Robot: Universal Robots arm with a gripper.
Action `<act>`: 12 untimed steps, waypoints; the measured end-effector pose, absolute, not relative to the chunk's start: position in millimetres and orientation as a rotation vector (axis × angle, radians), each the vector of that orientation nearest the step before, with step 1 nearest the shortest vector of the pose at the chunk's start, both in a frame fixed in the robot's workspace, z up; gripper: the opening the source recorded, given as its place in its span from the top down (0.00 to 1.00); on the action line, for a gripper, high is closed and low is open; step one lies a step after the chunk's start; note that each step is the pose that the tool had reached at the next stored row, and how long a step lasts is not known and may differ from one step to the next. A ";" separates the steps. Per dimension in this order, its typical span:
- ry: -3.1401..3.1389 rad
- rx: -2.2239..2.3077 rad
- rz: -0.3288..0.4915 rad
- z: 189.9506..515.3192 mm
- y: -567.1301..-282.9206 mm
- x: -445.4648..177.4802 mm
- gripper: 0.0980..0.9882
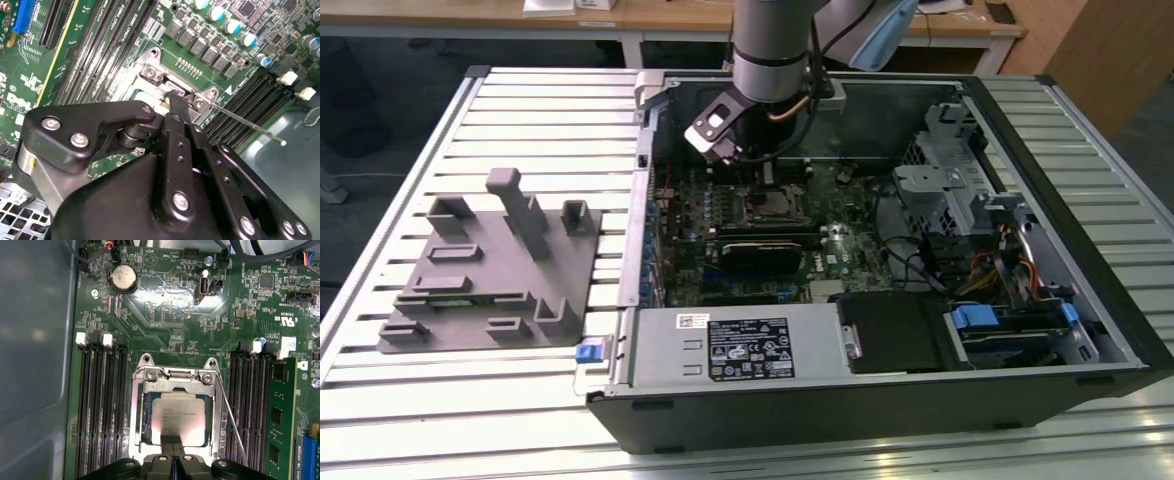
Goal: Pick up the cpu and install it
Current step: 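Close the cpu cover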
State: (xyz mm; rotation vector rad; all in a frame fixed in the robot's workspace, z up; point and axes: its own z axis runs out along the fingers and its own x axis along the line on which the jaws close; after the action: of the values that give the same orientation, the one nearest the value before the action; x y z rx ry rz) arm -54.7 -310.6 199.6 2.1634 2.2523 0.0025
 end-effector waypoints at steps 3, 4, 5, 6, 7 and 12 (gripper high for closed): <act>2.252 2.164 0.003 199.6 -310.8 -51.4 0.99; 2.253 2.164 0.003 199.6 -310.8 -50.6 0.99; 2.253 2.164 0.003 199.7 -310.8 -50.1 0.99; 2.253 2.164 0.004 199.7 -310.8 -49.6 0.99; 2.253 2.164 0.004 199.7 -310.8 -49.3 0.99; 2.253 2.164 0.007 201.9 -310.4 -49.0 0.99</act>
State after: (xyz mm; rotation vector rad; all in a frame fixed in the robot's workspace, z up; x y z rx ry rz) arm -49.0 -310.4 201.9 2.1645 2.2535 0.0075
